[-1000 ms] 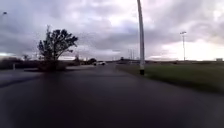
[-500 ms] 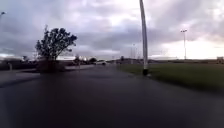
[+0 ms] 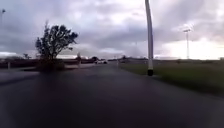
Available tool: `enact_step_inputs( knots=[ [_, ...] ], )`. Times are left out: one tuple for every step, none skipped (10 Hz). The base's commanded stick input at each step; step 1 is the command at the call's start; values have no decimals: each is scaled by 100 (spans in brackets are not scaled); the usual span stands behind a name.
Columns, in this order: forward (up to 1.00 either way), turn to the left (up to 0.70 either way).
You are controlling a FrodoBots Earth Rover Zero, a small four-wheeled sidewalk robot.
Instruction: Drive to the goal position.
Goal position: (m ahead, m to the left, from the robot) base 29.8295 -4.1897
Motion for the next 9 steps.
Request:
enact_step_inputs(
  knots=[
    [70, 25],
    [70, 4],
    [70, 0],
    [70, 0],
    [70, 0],
    [70, 0],
    [70, 0],
    [70, 0],
    [70, 0]
  ],
)
